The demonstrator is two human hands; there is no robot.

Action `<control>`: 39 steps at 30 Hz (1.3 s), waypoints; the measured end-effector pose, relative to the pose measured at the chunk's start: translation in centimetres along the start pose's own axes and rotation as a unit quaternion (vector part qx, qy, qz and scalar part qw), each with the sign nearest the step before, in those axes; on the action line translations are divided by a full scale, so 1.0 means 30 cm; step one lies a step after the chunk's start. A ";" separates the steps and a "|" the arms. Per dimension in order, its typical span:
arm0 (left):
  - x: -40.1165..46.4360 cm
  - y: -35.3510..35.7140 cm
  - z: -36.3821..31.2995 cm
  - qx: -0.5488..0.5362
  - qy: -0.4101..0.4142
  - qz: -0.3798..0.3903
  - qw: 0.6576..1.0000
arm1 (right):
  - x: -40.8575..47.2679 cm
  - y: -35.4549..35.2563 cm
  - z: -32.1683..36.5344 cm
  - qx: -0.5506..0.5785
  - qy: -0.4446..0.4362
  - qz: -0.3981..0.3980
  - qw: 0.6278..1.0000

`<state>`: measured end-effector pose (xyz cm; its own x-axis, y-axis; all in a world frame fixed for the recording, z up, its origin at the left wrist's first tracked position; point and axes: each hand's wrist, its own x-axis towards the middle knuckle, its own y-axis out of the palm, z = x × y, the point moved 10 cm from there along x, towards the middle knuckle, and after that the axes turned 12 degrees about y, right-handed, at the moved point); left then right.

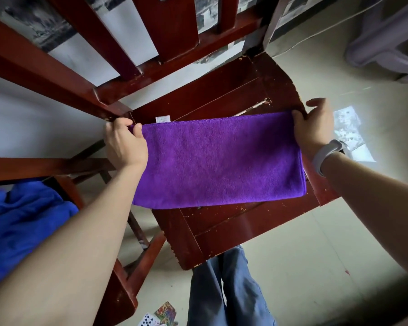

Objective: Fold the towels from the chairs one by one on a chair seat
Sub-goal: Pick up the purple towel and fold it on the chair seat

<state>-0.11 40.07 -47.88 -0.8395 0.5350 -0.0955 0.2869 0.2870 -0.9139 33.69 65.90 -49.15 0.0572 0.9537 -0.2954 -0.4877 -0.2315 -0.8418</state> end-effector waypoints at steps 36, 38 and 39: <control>-0.398 0.191 0.002 0.129 0.182 0.176 0.959 | -0.213 -0.009 -0.227 -0.070 0.132 0.082 0.985; -0.396 0.200 0.012 0.126 0.173 0.188 0.959 | -0.204 0.007 -0.227 -0.082 0.149 0.097 0.981; -0.395 0.202 0.011 0.125 0.175 0.191 0.958 | -0.201 0.015 -0.227 -0.083 0.156 0.105 0.979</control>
<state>11.43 35.18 -52.41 -0.4766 0.8087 -0.3448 0.3863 -0.1596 -0.9085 39.06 58.73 -50.83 0.2473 0.7828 -0.5710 -0.3704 -0.4682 -0.8022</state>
